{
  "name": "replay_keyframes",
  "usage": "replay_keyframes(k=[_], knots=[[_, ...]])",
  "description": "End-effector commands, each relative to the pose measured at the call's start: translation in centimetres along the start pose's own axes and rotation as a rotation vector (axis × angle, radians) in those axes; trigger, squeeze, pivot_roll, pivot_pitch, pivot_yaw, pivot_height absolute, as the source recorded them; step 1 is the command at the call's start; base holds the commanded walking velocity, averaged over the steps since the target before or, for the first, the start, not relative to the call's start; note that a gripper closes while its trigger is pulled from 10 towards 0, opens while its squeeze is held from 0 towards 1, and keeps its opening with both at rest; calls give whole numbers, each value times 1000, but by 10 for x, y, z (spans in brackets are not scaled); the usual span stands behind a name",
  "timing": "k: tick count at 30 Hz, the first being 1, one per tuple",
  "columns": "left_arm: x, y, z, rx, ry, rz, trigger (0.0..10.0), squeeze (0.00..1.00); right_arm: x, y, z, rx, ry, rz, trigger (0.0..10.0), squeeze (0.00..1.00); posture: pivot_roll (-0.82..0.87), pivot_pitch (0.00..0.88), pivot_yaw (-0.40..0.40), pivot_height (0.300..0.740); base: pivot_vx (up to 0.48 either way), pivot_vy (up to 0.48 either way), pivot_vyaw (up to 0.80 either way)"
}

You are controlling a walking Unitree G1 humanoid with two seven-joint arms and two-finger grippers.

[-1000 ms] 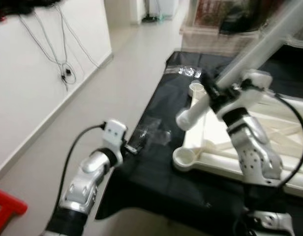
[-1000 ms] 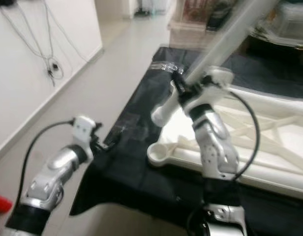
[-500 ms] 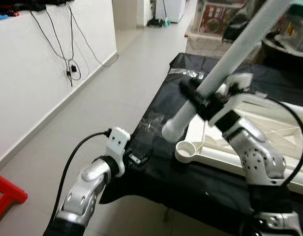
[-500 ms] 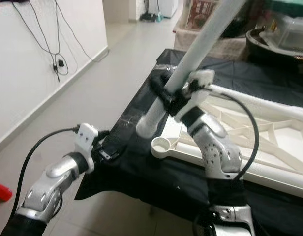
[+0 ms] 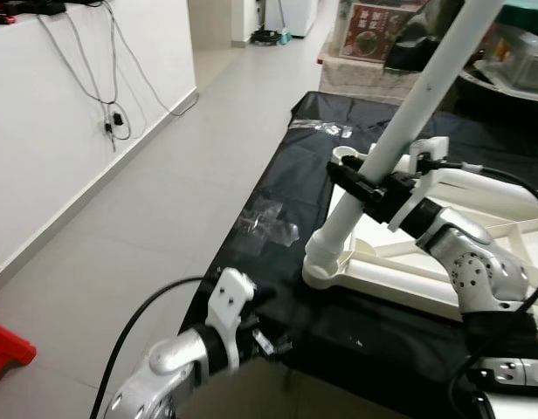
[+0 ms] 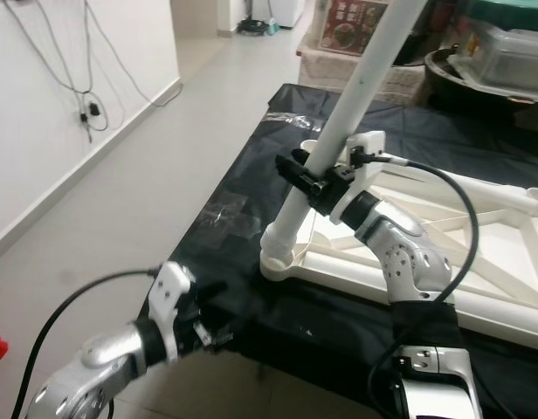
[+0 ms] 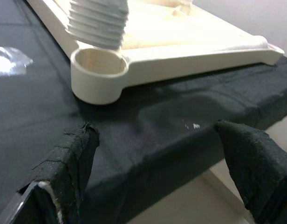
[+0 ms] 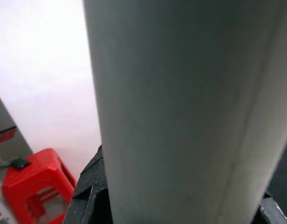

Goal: Building children table

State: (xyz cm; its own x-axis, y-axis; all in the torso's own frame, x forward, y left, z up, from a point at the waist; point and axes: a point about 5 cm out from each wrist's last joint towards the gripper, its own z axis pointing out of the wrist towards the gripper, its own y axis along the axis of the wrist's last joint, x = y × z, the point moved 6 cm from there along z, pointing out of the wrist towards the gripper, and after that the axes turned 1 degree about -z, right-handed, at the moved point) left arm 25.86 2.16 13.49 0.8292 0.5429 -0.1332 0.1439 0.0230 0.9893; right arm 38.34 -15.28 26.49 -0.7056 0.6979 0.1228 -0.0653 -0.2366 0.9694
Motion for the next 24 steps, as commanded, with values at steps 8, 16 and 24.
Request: replay_keyframes(k=[8, 16, 24], knots=[[-8, 0, -9, 29, -15, -20, 10000, 0, 17, -4, -7, 33, 151, -5, 10000, 0, 114, 249, -57, 740, 0, 0, 0], [-11, -1, -16, 59, -15, -31, 10000, 0, 30, -16, -20, 74, 282, 58, 10000, 0, 122, 264, -48, 740, 0, 0, 0], [-10, 0, -17, 68, -9, -31, 10000, 0, 23, -36, -22, 157, 249, 4, 10000, 0, 126, 260, -46, 740, 0, 0, 0]])
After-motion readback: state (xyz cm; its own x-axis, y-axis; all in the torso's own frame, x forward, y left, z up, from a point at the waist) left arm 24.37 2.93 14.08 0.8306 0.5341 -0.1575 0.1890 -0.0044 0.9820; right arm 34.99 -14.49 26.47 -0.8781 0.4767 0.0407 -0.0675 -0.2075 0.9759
